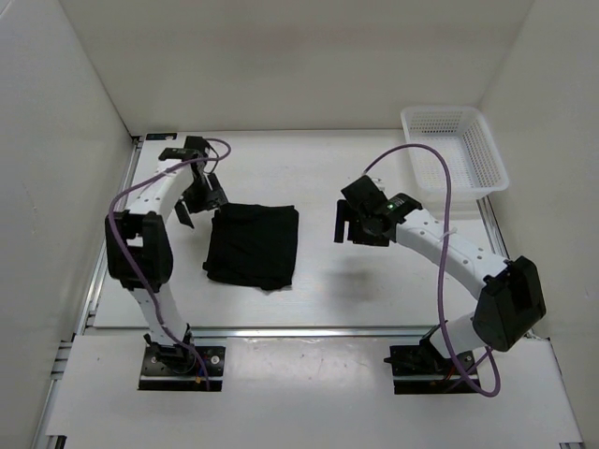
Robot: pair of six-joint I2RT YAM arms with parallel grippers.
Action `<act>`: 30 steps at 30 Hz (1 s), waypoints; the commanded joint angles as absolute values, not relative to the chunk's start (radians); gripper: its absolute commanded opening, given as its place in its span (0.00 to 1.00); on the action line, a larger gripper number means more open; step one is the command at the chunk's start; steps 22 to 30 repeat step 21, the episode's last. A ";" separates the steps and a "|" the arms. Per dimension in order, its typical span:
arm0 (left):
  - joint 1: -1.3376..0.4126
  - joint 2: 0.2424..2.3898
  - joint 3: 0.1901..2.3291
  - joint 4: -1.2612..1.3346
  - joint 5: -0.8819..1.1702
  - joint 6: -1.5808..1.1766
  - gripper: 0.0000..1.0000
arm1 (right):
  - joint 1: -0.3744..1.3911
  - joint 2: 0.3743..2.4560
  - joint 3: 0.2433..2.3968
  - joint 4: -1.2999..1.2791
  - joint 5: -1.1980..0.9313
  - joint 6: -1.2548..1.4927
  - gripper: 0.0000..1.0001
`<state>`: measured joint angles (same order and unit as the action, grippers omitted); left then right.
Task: Fold and stack the shorts
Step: Fold the shorts
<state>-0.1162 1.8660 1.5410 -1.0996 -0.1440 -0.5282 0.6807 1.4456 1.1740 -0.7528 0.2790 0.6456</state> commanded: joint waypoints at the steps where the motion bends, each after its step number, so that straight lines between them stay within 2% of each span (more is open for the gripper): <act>1: -0.112 1.688 1.549 -1.115 -0.178 -0.526 0.94 | 0.676 1.388 1.166 -0.764 0.314 0.640 0.90; 5: -0.074 1.516 1.539 -1.115 -0.147 -0.465 0.96 | 0.615 1.254 1.134 -0.782 0.460 0.650 1.00; 12: -0.020 1.277 1.548 -1.124 -0.058 -0.397 0.99 | 0.496 1.059 1.137 -0.894 0.766 0.630 1.00; 17: -0.009 1.115 1.517 -1.066 -0.022 -0.408 0.99 | 0.465 0.953 1.155 -0.963 0.902 0.630 1.00; 21: -0.009 1.014 1.467 -1.045 -0.021 -0.426 0.99 | 0.465 0.901 1.155 -0.976 0.914 0.627 1.00; 30: -0.009 1.014 1.467 -1.045 -0.021 -0.426 0.99 | 0.465 0.901 1.155 -0.976 0.914 0.627 1.00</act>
